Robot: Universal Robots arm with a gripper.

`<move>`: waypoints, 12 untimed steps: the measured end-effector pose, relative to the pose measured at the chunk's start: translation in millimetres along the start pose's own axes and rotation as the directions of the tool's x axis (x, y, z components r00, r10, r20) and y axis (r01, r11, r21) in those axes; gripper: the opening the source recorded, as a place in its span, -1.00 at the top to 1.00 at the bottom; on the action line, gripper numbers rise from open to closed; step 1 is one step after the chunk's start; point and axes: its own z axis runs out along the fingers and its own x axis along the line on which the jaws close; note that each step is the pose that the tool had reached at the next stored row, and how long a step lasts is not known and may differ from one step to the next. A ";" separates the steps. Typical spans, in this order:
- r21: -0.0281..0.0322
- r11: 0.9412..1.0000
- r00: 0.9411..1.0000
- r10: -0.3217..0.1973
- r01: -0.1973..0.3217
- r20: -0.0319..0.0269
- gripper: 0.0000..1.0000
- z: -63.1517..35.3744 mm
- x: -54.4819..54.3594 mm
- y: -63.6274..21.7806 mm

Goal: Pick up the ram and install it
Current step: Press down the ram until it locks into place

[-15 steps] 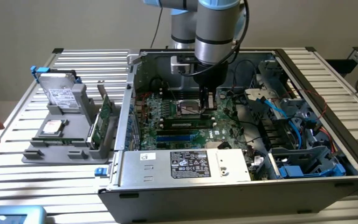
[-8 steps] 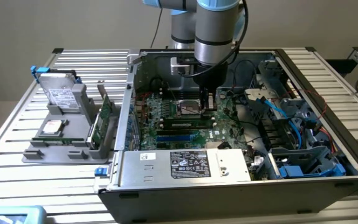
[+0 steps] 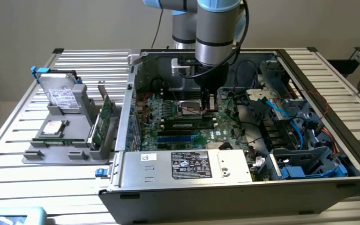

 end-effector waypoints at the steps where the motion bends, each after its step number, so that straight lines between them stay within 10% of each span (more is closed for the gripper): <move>1: 0.000 1.000 1.000 0.000 0.000 0.000 0.79 0.3 -0.1 0.0; 12: 0.002 1.000 1.000 0.000 0.000 0.000 0.79 -14.5 1.8 9.2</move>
